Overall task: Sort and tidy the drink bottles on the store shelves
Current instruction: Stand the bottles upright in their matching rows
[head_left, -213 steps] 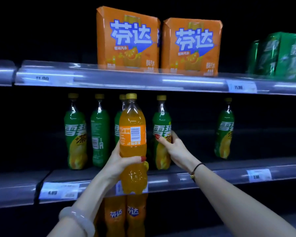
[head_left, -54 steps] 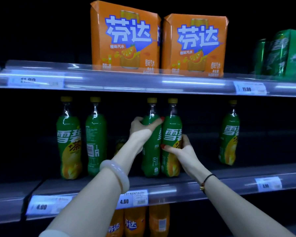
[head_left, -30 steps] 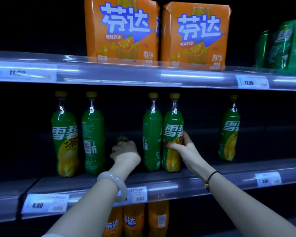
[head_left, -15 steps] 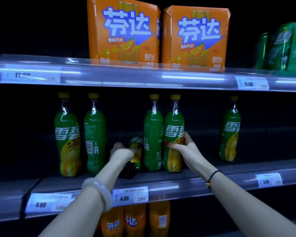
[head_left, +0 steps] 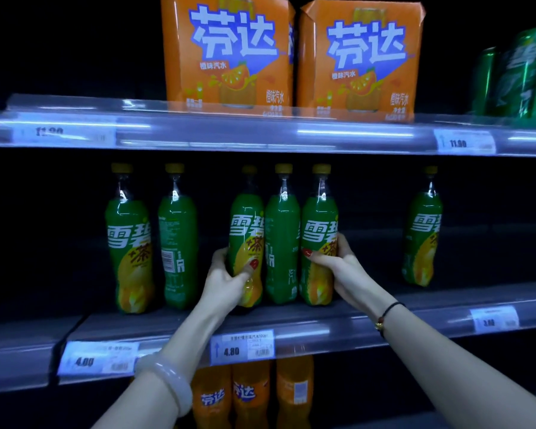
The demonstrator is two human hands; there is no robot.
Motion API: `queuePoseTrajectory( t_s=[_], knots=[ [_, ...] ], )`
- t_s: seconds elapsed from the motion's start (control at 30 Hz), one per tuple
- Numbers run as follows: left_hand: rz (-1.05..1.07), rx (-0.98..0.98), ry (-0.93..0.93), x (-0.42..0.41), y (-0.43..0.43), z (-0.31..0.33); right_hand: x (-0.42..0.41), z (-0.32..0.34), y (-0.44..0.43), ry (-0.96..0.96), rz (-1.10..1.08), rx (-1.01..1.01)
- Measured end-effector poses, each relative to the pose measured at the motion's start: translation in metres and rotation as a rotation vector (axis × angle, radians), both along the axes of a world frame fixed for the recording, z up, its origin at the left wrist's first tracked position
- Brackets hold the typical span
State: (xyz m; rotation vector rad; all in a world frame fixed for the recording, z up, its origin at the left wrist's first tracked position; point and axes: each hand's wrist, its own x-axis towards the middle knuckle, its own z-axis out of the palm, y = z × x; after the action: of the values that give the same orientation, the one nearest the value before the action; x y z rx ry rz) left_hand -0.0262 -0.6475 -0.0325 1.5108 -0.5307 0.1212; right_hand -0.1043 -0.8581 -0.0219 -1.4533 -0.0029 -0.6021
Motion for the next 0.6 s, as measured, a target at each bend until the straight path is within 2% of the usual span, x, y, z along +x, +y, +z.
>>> queuePoseTrajectory(
  t_s=[0.17, 0.6],
  knots=[
    [0.001, -0.05, -0.034, 0.004, 0.004, 0.0, 0.003, 0.003, 0.001, 0.014, 0.012, 0.059],
    [0.182, 0.13, -0.08, 0.004, 0.017, 0.01, 0.022, 0.005, 0.026, 0.026, 0.09, 0.05]
  ],
)
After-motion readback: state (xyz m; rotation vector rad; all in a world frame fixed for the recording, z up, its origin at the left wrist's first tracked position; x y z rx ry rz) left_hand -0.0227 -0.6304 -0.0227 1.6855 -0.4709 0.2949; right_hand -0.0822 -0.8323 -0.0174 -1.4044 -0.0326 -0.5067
